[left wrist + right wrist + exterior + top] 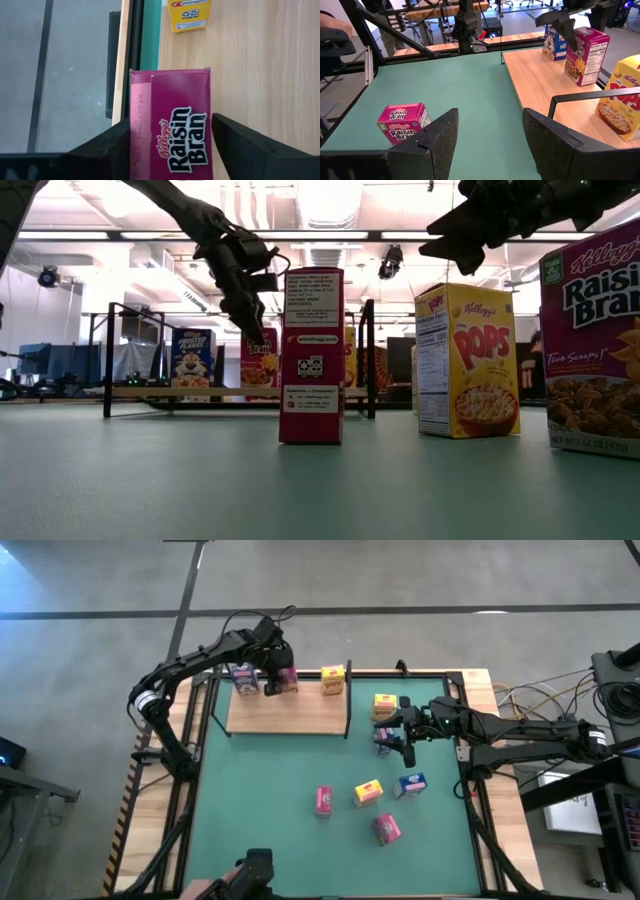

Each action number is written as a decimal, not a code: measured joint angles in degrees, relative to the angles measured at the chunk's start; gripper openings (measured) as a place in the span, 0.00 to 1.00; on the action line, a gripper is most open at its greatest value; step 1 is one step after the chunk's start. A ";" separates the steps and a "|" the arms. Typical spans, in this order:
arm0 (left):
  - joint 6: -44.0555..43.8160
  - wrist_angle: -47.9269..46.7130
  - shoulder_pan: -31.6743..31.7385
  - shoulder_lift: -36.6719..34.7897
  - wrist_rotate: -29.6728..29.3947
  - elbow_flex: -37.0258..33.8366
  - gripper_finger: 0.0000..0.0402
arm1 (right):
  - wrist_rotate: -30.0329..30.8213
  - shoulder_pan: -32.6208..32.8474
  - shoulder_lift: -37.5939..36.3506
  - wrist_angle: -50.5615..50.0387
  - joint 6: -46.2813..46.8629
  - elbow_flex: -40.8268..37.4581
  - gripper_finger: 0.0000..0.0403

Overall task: Stack cereal on shelf
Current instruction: Adjust the pink cereal box on the shelf, then adjust the yellow cereal box, then adjust the pink cereal box, then adjust the blue cereal box

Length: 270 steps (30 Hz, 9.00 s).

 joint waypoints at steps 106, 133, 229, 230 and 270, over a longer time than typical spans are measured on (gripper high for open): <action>-28.55 45.89 -13.81 -59.35 0.48 -51.36 0.63 | 3.78 -23.21 77.34 -64.52 -33.65 93.02 0.81; -28.55 45.71 -13.81 -59.35 0.48 -51.44 0.63 | 2.25 -23.12 77.42 -63.30 -22.20 93.02 0.55; -30.10 47.35 -13.84 -55.63 -2.43 -51.45 0.63 | -3.21 -18.35 87.30 -30.41 -16.53 94.25 0.62; -30.11 47.35 -13.84 -55.62 -2.43 -51.45 0.63 | -3.20 -18.35 87.30 -30.54 -16.46 94.25 0.62; -48.30 57.97 -51.69 -48.76 -21.16 -53.71 0.63 | -12.37 -10.35 75.21 -28.82 -23.25 87.24 0.73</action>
